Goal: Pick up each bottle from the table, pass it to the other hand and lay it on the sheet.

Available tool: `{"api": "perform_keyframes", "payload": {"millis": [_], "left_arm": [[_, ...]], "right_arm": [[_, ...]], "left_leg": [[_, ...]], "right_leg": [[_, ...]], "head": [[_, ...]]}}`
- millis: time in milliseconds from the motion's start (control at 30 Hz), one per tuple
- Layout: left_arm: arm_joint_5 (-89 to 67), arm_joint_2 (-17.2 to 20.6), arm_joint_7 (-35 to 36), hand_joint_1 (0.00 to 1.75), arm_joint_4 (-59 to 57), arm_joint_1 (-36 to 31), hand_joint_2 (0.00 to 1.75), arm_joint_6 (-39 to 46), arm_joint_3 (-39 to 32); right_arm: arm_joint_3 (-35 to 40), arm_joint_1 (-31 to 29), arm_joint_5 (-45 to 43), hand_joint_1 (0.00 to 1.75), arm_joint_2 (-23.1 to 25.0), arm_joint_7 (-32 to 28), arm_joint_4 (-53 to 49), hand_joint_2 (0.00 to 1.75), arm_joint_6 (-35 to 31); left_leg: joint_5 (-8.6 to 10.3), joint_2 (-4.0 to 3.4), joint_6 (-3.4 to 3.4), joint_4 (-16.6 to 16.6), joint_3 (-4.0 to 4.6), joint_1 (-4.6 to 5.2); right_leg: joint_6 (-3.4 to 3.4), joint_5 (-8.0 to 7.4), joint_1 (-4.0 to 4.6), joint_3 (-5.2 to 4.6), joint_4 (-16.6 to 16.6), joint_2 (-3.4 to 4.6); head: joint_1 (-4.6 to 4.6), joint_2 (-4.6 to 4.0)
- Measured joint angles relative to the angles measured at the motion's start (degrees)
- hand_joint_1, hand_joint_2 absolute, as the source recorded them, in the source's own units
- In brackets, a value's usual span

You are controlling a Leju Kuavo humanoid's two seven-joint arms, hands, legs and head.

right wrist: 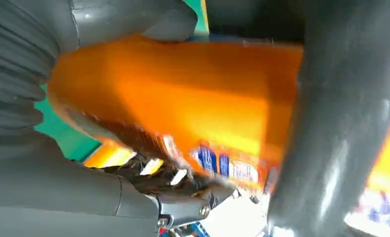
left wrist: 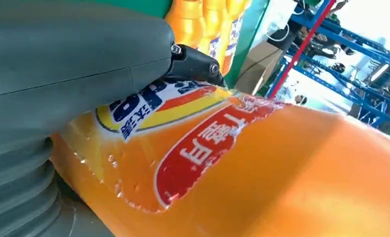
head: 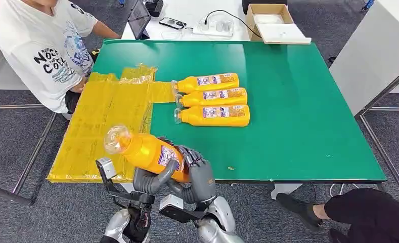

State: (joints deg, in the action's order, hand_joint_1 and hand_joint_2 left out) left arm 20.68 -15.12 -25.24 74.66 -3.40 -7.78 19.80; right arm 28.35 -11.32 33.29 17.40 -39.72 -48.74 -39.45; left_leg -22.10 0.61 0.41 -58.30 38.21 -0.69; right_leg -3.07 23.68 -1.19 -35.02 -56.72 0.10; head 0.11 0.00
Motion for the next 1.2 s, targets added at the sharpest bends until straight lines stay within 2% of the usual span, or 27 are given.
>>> {"api": "perform_keyframes", "payload": {"millis": [33,167,267,367,467,633,733,900,967,1000,1100,1200], "left_arm": [[-0.8,-0.1,-0.2,1.75,0.2,0.0,1.75,0.6,0.1],[-2.8,-0.3,-1.0,1.75,0.9,0.0,1.75,2.3,0.1],[-8.4,-0.3,-3.4,1.75,1.7,-0.2,1.75,7.9,0.1],[-12.1,-0.3,-5.0,1.75,1.9,-1.7,1.75,15.1,-1.3],[-14.3,-0.3,-7.3,1.75,0.5,-4.8,1.75,21.7,-4.9],[-16.1,-0.2,-9.0,1.75,-1.3,-8.0,1.75,25.3,-8.8],[-20.2,-0.1,-11.6,1.75,-3.4,-10.5,1.75,32.2,-11.7],[-25.5,0.8,-13.1,1.75,-7.0,-14.6,1.75,38.2,-15.4],[-36.3,1.6,-12.5,1.75,-10.0,-17.0,1.75,44.4,-16.2],[-47.3,2.3,-11.3,1.75,-12.0,-18.3,1.75,46.6,-17.3],[-82.6,2.7,-8.4,1.75,-15.5,-22.0,1.75,47.5,-24.5],[-106.1,3.2,-6.7,1.75,-18.0,-23.8,1.75,47.7,-31.9]], "right_arm": [[0.3,0.0,-0.3,0.0,0.0,0.1,0.3,0.0,0.0],[0.9,-0.1,-1.2,0.0,0.0,0.7,0.6,0.0,0.9],[1.1,0.4,-6.1,0.0,-0.2,1.3,-0.9,0.0,6.4],[1.1,2.8,-9.2,0.0,-1.4,3.2,-7.8,0.0,12.2],[0.9,4.8,-9.9,0.0,-2.3,4.3,-14.6,0.0,14.3],[0.8,6.0,-10.7,0.0,-2.9,4.2,-20.5,0.0,14.7],[0.5,7.0,-13.5,0.0,-2.9,1.9,-24.2,0.0,12.6],[-0.2,7.8,-15.9,0.0,-3.0,0.7,-29.5,0.0,10.3],[-0.4,8.1,-18.1,0.0,-3.0,0.0,-31.5,0.0,7.9],[-0.4,8.0,-18.8,0.0,-3.0,-0.2,-32.6,0.0,6.7],[-0.6,7.9,-20.9,0.0,-3.2,-0.3,-34.7,0.0,5.5],[-0.7,7.8,-21.9,0.0,-3.4,-0.3,-35.8,0.0,5.5]], "left_leg": [[0.0,0.01,0.0,0.0,0.02,0.0],[-0.01,-0.02,0.0,0.0,0.01,0.0],[0.0,-0.02,0.0,0.0,0.01,0.0],[0.0,0.01,0.0,0.0,0.03,0.0],[0.01,0.0,-0.01,0.0,0.03,0.0],[0.03,0.01,0.0,0.0,0.01,-0.01],[0.02,-0.01,0.0,0.0,0.03,0.0],[0.02,0.01,0.0,0.0,0.03,0.0],[0.04,0.03,0.01,0.0,0.04,0.0],[0.04,0.03,0.01,0.0,0.04,0.0],[0.05,0.01,0.02,0.0,0.02,-0.01],[0.05,-0.14,0.01,0.0,-0.01,0.0]], "right_leg": [[0.0,0.0,0.0,-0.01,0.0,0.0],[0.0,0.0,0.0,-0.02,0.0,0.01],[0.0,0.0,0.0,-0.03,0.0,0.01],[0.0,0.0,0.01,-0.03,0.0,0.0],[0.01,-0.02,0.02,-0.02,0.0,0.0],[0.01,-0.02,0.02,0.01,0.0,0.0],[0.0,-0.03,0.0,0.0,0.0,0.0],[0.0,-0.03,0.0,0.0,0.0,0.0],[0.0,-0.03,0.01,0.0,0.0,0.0],[0.0,-0.03,0.01,0.01,0.0,0.0],[0.0,-0.03,0.01,0.05,0.0,0.0],[0.11,-0.12,0.02,-0.02,0.0,0.22]], "head": [[0.02,0.0],[0.02,0.0],[0.02,0.0],[0.05,0.0],[0.0,0.0],[0.02,0.0],[0.02,0.0],[0.0,0.0],[0.05,0.0],[0.0,0.0],[0.05,0.0],[0.0,0.0]]}}
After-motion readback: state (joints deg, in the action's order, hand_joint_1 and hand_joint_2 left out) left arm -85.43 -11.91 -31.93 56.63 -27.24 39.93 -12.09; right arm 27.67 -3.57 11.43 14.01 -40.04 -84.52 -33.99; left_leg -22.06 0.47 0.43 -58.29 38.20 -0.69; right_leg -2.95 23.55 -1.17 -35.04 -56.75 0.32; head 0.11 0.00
